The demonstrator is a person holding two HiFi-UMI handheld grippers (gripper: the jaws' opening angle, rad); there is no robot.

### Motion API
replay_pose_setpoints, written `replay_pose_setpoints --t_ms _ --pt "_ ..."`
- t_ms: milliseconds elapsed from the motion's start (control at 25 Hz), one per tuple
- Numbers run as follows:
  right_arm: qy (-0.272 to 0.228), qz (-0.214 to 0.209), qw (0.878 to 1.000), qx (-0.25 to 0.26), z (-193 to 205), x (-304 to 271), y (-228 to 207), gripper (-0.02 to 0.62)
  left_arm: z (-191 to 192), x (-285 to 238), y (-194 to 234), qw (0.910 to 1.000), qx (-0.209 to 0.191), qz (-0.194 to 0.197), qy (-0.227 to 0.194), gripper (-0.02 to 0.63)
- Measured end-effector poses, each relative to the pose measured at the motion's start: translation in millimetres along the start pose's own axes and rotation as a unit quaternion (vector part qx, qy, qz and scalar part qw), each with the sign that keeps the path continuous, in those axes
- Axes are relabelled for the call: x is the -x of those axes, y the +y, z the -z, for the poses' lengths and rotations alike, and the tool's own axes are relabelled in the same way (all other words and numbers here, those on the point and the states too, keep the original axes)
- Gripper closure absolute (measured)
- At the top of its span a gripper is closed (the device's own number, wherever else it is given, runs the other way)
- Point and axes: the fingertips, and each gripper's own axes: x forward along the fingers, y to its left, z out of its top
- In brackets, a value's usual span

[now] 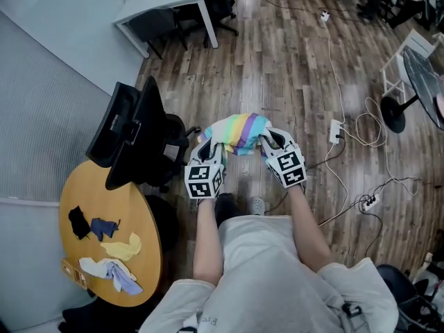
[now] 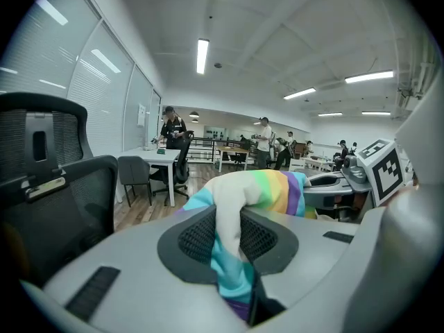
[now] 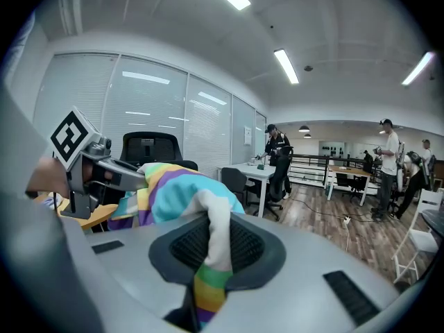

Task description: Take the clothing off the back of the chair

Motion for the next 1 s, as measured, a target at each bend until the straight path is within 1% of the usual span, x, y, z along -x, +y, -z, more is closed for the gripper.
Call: replay_pose_setpoints --t_ms 480,1000 --pt "-0.021 0.005 1.0 -0.005 -19 0 3 0.535 -17 6 6 0.9998 -0.009 0.006 -0.018 0.52" --pt "-0.02 -0.004 1.0 0.016 -28 -7 18 0.535 -12 18 21 0.9996 -0.007 -0.008 -0.025 0.518"
